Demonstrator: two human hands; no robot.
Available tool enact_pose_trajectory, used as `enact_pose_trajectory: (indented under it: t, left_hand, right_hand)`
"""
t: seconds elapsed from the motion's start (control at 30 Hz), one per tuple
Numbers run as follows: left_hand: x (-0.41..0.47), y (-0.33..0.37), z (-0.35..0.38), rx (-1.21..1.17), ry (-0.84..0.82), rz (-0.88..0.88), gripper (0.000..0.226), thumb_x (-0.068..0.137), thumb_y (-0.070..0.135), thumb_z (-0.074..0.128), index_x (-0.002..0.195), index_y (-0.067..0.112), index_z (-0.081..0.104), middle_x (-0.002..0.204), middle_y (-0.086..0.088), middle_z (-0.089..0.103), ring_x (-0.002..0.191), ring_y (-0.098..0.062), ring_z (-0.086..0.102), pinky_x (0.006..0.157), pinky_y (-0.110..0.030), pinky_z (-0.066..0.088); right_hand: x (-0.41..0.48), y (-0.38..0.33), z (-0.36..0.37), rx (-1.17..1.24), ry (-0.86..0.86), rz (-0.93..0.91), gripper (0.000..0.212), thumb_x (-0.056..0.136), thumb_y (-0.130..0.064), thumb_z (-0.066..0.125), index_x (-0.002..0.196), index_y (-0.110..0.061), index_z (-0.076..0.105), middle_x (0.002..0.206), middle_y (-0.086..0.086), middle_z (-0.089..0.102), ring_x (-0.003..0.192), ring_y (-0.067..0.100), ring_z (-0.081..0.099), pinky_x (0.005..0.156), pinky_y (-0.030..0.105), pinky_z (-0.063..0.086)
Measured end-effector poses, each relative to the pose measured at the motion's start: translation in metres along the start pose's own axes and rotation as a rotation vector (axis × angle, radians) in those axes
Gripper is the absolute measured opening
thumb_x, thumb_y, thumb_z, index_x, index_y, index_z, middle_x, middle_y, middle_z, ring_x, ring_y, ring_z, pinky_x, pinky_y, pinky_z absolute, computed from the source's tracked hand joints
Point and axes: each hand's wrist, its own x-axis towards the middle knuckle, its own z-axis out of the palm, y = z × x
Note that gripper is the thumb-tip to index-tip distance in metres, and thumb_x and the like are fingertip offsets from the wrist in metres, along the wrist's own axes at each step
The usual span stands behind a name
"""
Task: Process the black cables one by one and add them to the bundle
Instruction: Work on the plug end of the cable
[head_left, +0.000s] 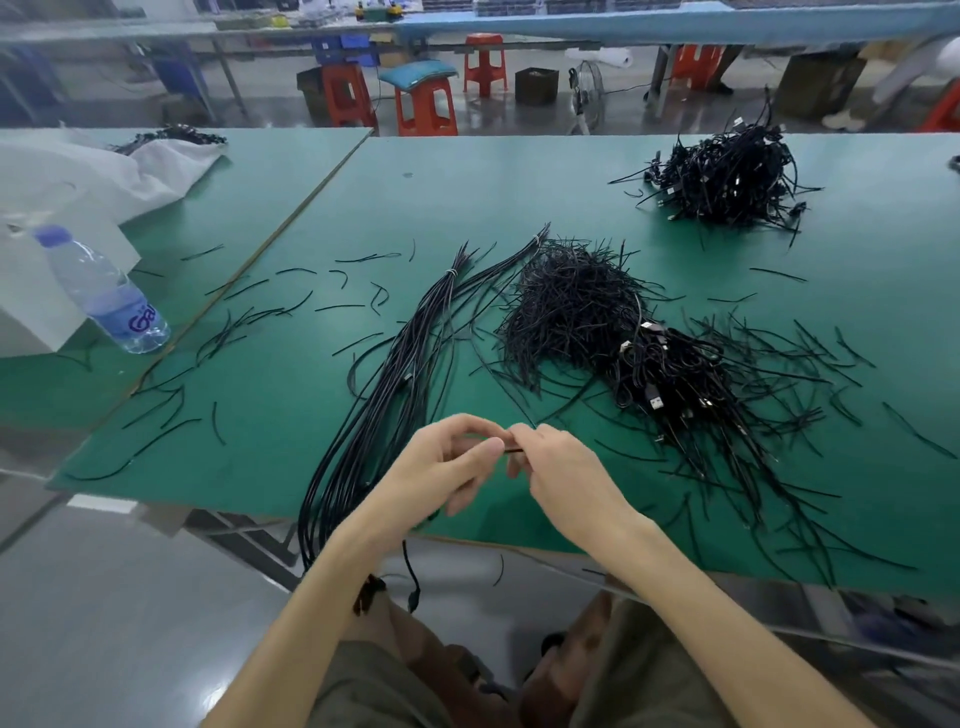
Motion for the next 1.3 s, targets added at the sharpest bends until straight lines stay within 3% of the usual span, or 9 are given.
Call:
enact_pose_trajectory:
  t: [0.23,0.47,0.6,0.7,0.83,0.97,1.1,1.2,1.3]
  left_hand:
    - [0.000,-0.001,-0.017,-0.523,0.011,0.050,0.030,0.099,0.017,0.066,0.126,0.004,0.069,0.096,-0.006,0.069,0.079,-0.015,0.063,0.073,-0.025,0.053]
    - [0.005,-0.001,0.007,-0.888,0.023,-0.039,0.033,0.099,0.045,0.055,0.086,0.019,0.071,0.105,-0.003,0.069,0.100,-0.018,0.068,0.092,-0.031,0.056]
    - [0.001,0.008,0.003,-1.046,-0.150,-0.039,0.038,0.107,0.043,0.046,0.080,0.019,0.057,0.068,0.009,0.051,0.052,-0.005,0.046,0.059,-0.021,0.046]
    - [-0.007,0.013,-0.015,-0.632,-0.168,-0.001,0.047,0.107,0.049,0.044,0.073,0.018,0.052,0.057,0.008,0.037,0.047,-0.009,0.027,0.050,-0.023,0.026]
    - [-0.008,0.008,-0.013,0.248,-0.355,-0.052,0.039,0.107,0.039,0.050,0.082,0.018,0.072,0.068,0.001,0.069,0.053,-0.013,0.057,0.056,-0.018,0.045]
    - [-0.002,-0.009,0.015,0.541,-0.167,0.008,0.028,0.107,0.017,0.048,0.099,0.027,0.072,0.096,-0.002,0.077,0.082,-0.025,0.069,0.081,-0.040,0.057]
    - [0.003,-0.009,0.025,0.245,0.085,0.121,0.031,0.106,0.031,0.048,0.115,0.013,0.072,0.107,0.004,0.076,0.099,-0.008,0.067,0.091,-0.039,0.055]
    - [0.004,-0.008,0.031,-0.095,0.109,0.056,0.044,0.107,0.035,0.040,0.138,0.011,0.061,0.136,0.001,0.067,0.132,-0.012,0.058,0.111,-0.035,0.046]
    - [0.008,0.002,0.029,-0.818,0.121,-0.042,0.048,0.111,0.037,0.030,0.133,0.006,0.060,0.130,-0.007,0.070,0.118,-0.018,0.068,0.094,-0.029,0.057]
  right_hand:
    - [-0.015,-0.006,-0.002,0.120,-0.182,0.031,0.025,0.109,-0.045,0.031,0.102,-0.025,0.045,0.074,-0.005,0.068,0.068,0.015,0.063,0.072,0.041,0.054]
    - [-0.027,-0.019,0.008,0.072,-0.195,-0.051,0.035,0.106,-0.052,0.026,0.103,-0.022,0.043,0.073,-0.002,0.067,0.067,0.019,0.064,0.070,0.043,0.055]
    - [-0.028,-0.012,0.004,0.216,-0.228,0.025,0.044,0.103,-0.059,0.033,0.090,-0.021,0.050,0.083,-0.001,0.061,0.077,0.019,0.058,0.077,0.041,0.050]
    - [-0.025,0.008,-0.009,0.112,-0.187,0.003,0.054,0.096,-0.065,0.030,0.086,-0.018,0.055,0.087,-0.006,0.057,0.087,0.014,0.051,0.079,0.033,0.044]
    - [-0.016,0.022,-0.021,0.115,-0.042,0.095,0.049,0.098,-0.059,0.048,0.073,-0.017,0.059,0.071,-0.010,0.056,0.071,0.007,0.051,0.061,0.020,0.034]
    - [-0.012,0.002,-0.015,0.496,0.042,0.118,0.049,0.103,-0.046,0.052,0.060,-0.024,0.058,0.054,-0.012,0.058,0.049,0.004,0.047,0.052,0.017,0.036]
    - [-0.015,-0.011,-0.019,0.892,0.085,0.204,0.047,0.108,-0.037,0.044,0.068,-0.018,0.062,0.057,-0.006,0.058,0.054,0.008,0.052,0.053,0.020,0.042]
    - [-0.022,-0.020,-0.016,0.701,0.014,0.057,0.041,0.109,-0.039,0.042,0.077,-0.021,0.061,0.062,-0.001,0.065,0.056,0.011,0.059,0.060,0.029,0.050]
    - [-0.027,-0.026,-0.007,0.488,-0.095,0.016,0.043,0.107,-0.048,0.040,0.076,-0.025,0.059,0.066,-0.003,0.067,0.060,0.010,0.061,0.068,0.034,0.054]
